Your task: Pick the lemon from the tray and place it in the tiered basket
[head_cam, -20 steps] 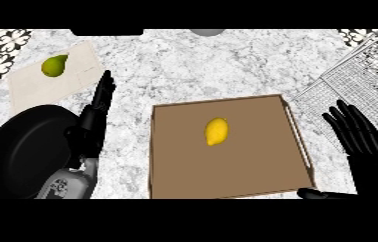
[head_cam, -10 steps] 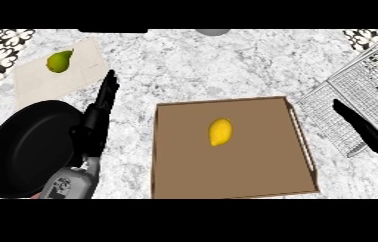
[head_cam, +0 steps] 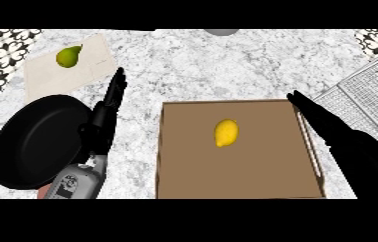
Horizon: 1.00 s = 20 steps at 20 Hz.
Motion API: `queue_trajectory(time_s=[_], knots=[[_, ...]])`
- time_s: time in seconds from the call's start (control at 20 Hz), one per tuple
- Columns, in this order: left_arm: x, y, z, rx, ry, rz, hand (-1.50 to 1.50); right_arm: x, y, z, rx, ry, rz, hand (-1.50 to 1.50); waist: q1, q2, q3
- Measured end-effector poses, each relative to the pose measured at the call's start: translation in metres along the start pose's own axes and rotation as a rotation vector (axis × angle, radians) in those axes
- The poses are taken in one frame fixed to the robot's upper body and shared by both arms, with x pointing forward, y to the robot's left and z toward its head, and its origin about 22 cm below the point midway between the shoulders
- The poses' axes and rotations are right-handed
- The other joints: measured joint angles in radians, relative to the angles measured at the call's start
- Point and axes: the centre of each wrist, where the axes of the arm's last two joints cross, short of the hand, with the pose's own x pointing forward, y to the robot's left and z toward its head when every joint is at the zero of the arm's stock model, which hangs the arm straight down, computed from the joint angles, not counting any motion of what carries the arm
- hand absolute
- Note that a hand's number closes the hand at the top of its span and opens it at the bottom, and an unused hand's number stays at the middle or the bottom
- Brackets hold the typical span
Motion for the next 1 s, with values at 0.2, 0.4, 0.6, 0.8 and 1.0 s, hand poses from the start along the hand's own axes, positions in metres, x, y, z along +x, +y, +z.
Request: queue_trajectory(time_s=[0.2, 0.4, 0.6, 0.8, 1.0], knots=[[-0.004, 0.003, -0.001, 0.009, 0.008, 0.004, 0.00, 0.032, 0.009, -0.020, 0.028, -0.039, 0.014, -1.50, -0.010, -0.002, 0.002], [-0.008, 0.002, -0.001, 0.019, 0.010, 0.002, 0.00, 0.053, 0.021, -0.035, 0.086, -0.040, 0.032, -1.50, -0.023, -0.005, 0.002], [-0.011, 0.003, -0.001, 0.035, 0.016, 0.000, 0.00, 0.066, 0.033, -0.052, 0.141, -0.014, 0.052, -1.50, -0.032, -0.006, 0.003], [-0.010, 0.011, 0.002, 0.041, 0.015, 0.002, 0.00, 0.071, 0.041, -0.057, 0.176, 0.010, 0.070, -1.50, -0.040, -0.010, 0.004], [-0.008, 0.011, 0.004, 0.045, 0.015, -0.002, 0.00, 0.070, 0.044, -0.064, 0.180, 0.036, 0.107, -1.50, -0.046, -0.010, 0.005]])
